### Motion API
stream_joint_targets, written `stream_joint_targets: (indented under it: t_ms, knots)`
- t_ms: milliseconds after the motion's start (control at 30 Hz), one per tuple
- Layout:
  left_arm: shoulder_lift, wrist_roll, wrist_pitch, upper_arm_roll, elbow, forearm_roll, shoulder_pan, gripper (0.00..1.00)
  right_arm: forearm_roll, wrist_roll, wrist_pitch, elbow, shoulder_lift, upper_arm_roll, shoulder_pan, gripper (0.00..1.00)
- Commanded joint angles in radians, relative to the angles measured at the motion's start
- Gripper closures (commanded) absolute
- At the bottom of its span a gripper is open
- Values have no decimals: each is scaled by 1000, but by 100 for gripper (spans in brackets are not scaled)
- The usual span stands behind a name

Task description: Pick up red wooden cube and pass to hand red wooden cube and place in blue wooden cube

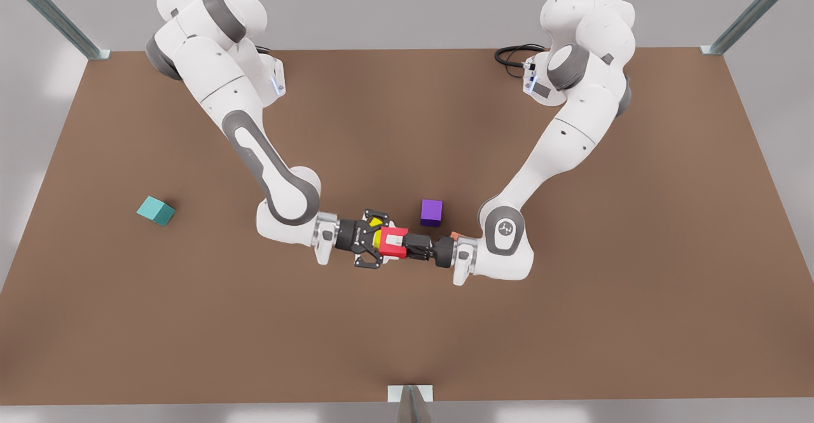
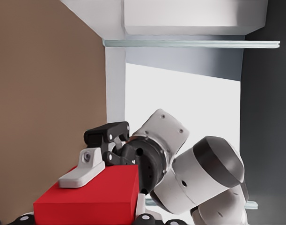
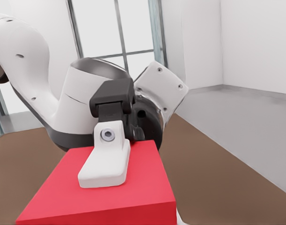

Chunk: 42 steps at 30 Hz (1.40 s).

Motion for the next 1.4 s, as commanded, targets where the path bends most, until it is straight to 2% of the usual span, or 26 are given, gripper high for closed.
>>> stream_joint_targets:
  t_ms: [0, 267, 300, 333, 400, 467, 633, 700, 733, 933, 1033, 1067, 1100, 1167, 1200, 1233, 1267, 1367]
  knots:
    - [-1, -6, -10, 0, 0, -11, -1, 45, 11, -20, 1, 1, -1, 1, -1, 51]
    - [-1, -4, -8, 0, 0, -11, -1, 45, 17, -17, 0, 15, -1, 1, -11, 54]
    - [-3, -4, -8, 0, 0, -11, -1, 45, 17, -18, 0, 15, 0, 1, -10, 57]
    - [-3, -4, -10, 2, 0, -11, -1, 41, 17, -20, 0, 15, 0, 1, -7, 62]
    - [-3, -4, -11, 0, 0, -11, 1, 40, 17, -20, 0, 15, 2, 1, -5, 65]
    - [-3, -3, -11, 2, 0, -9, 1, 27, 18, -20, 0, 15, 2, 1, -7, 65]
    - [-3, 16, -11, 2, 0, -9, 1, 27, 15, -17, -2, 15, 2, 1, -16, 65]
    - [-1, 16, -11, 2, 0, -9, 1, 12, 11, -17, -11, 10, 0, -1, -22, 65]
    - [-3, 16, -11, 2, 0, -9, 1, 1, 11, -17, -12, 12, 0, -1, -22, 65]
    - [-12, 11, -22, 0, -6, -3, 38, 0, -60, -17, -80, -5, -9, -4, -68, 65]
    - [-21, -13, -159, 0, -16, 52, 139, 0, -120, -7, -133, 5, 0, -7, -97, 65]
    - [-33, -61, -228, -1, -16, 136, 202, 0, -140, 3, -147, 5, 2, -12, -108, 65]
    - [-90, -272, -343, -3, 1, 381, 263, 0, -150, 2, -198, 7, 31, -24, -123, 65]
    - [-154, -447, -593, 3, 135, 835, 286, 0, -153, 2, -218, 7, 38, -32, -134, 65]
    - [-272, -572, -604, 5, 164, 1219, 289, 0, -178, 2, -222, 13, 51, -42, -134, 65]
    - [-337, -679, -608, 5, 161, 1453, 265, 0, -204, 6, -227, 21, 49, -45, -134, 65]
    - [-355, -716, -703, 3, 165, 1561, 263, 0, -275, 104, -236, 21, 43, -61, -146, 64]
    - [-472, -718, -818, 17, 153, 1637, 318, 0, -517, 611, -305, 24, -3, -108, -175, 62]
